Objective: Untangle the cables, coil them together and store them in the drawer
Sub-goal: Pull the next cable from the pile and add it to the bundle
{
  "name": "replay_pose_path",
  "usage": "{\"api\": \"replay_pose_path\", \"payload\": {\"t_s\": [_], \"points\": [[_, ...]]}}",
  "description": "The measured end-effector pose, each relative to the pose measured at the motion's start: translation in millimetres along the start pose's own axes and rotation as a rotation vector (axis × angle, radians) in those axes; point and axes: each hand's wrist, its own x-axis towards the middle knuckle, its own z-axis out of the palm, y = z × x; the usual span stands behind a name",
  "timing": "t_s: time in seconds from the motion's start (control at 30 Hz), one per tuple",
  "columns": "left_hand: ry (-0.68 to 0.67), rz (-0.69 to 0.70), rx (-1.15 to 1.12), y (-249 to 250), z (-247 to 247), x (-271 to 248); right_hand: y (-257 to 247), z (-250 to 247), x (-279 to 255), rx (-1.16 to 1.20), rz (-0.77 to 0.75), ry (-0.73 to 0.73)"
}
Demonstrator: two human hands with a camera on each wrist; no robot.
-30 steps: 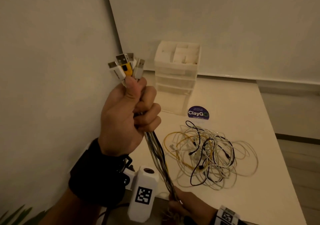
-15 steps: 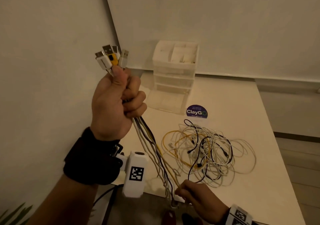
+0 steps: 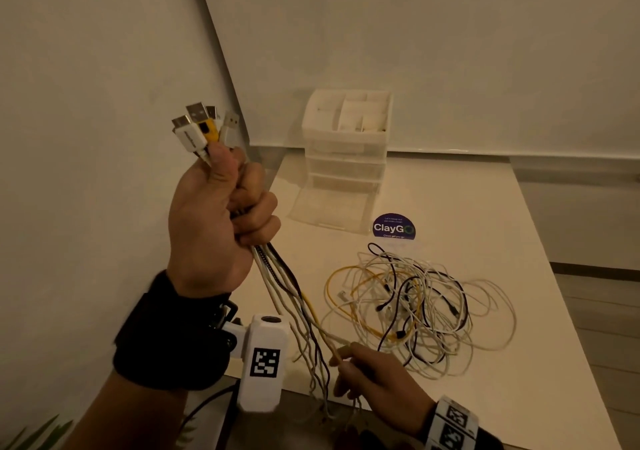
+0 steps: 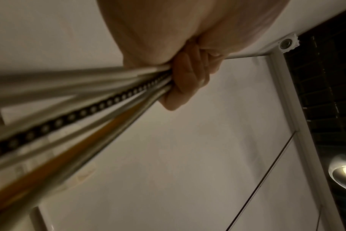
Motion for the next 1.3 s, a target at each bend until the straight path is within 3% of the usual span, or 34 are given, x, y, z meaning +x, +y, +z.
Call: {"api": "replay_pose_path", "payload": {"t_s": [0.13,0.33,0.57,0.83,1.17,1.23,1.3], "points": [[-0.032,-0.008,-0.007,-0.6,2.1,-3.4,-10.4,-2.8,10.2,0.196,0.104,-0.053],[-0.008,0.031,0.024,8.7,2.8,-10.1,-1.0,-16.5,17.7,0.309,0.231,0.105],[0.033,0.043,0.096,5.3,3.2,-12.5,41.4,-11.8,-4.1,-0.258,0.206,-0.182],[0.018,-0.001,0.027,-0.8,-4.6,-19.9,51.6,1.3,-7.6,-0.332,0.269,-0.229],[0.040,-0.113,-0.057,-4.1,-16.3,-33.4,30.4,-6.0,24.6,-0.499,0.208,-0.519],[0.057,-0.114,-0.056,-6.3,-19.2,-37.0,17.9,-16.5,43.1,-0.507,0.197,-0.486],[0.068,-0.116,-0.061,-10.1,-22.3,-40.4,7.6,-24.2,70.2,-0.571,0.172,-0.324]]}}
